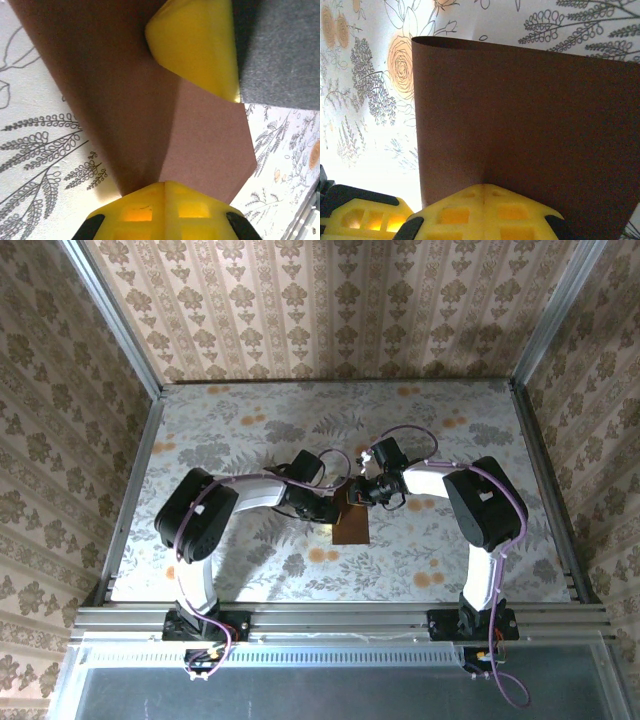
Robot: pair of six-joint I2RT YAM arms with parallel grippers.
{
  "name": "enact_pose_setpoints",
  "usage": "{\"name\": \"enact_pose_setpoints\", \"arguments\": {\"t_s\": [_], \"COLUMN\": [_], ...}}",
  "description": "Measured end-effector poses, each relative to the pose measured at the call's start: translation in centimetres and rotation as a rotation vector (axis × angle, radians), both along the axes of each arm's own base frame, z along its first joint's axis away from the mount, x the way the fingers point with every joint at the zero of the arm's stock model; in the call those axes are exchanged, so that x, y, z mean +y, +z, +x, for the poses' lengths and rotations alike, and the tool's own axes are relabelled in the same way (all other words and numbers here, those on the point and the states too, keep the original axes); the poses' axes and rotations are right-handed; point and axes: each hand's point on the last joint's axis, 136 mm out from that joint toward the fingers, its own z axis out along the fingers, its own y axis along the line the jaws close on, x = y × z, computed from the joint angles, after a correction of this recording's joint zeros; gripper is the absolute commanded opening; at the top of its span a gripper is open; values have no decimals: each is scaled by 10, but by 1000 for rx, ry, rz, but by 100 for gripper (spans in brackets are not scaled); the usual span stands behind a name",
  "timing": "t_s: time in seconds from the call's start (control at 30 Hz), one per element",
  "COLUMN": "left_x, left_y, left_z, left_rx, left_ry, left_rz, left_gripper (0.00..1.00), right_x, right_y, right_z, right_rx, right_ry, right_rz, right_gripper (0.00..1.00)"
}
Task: Fold a paper plane with a square sheet of paper (fold left side to right side)
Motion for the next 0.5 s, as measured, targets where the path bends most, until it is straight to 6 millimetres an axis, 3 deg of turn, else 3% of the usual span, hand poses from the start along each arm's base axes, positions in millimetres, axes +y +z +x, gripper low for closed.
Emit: {"name": "enact_pose_setpoints", "arguments": {"t_s": [0.27, 0.5], "left_x": [-1, -4], "left_y": [-5, -5], "left_z": [-1, -2], "left_rx": [27, 40], "left_ry": [50, 82], "left_rz": [-9, -22], "left_gripper": [0, 0], "right_x": [-5, -8], "right_y": [7, 50], "right_z": [-6, -11], "right_rx": [15, -64], "right_ry": [-9, -21], "right_rz": [-22, 14], "right_gripper": [0, 0]}}
